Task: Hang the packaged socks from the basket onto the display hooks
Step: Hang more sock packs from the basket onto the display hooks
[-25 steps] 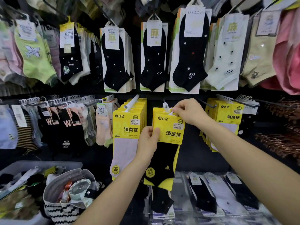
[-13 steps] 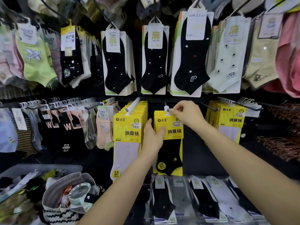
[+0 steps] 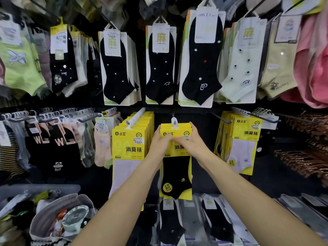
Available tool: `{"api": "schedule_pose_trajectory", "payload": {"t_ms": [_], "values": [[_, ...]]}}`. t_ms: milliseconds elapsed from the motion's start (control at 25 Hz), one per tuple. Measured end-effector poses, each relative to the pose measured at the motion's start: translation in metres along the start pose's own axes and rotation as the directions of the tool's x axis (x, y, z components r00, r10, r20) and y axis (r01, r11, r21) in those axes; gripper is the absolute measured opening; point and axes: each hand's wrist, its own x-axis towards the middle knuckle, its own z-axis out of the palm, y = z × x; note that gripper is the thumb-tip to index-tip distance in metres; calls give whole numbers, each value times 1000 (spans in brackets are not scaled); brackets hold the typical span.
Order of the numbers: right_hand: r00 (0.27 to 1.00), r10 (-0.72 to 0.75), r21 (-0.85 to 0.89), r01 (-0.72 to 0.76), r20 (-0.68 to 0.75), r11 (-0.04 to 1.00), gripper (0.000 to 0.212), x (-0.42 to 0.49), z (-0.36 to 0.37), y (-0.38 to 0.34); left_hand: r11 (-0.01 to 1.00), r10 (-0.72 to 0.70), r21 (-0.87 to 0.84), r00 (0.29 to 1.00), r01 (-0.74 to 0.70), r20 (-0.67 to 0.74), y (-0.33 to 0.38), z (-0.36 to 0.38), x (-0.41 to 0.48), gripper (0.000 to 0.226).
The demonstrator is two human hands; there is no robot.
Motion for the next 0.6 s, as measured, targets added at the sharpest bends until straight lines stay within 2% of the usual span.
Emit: {"api": "schedule_pose_trajectory", "payload": {"t_ms": [120, 200, 280, 440, 520, 600], "values": [[999, -29, 18, 29, -19, 999, 86, -4, 0, 9, 998, -32, -55, 999, 31, -10, -13, -1, -2, 57], [998, -53, -16, 53, -26, 998, 67, -11, 4, 20, 999, -25, -32, 999, 24, -35, -27, 0, -11, 56], [998, -58, -31, 58, -2, 998, 58, -17, 9, 26, 999, 2, -48, 1000, -3, -28, -35, 1, -19, 48], [999, -22, -31, 23, 32, 999, 68, -32, 3, 37, 997, 2, -75, 1000, -4, -18, -43, -3, -31, 48], [998, 34, -55, -31, 43, 998, 79, -55, -4, 64, 1000, 23, -4, 999, -23, -37, -61, -9, -62, 53], [989, 120, -66, -114, 85, 991, 81, -91, -10, 108, 996, -13, 85, 999, 17, -43, -90, -12, -106, 62]]}}
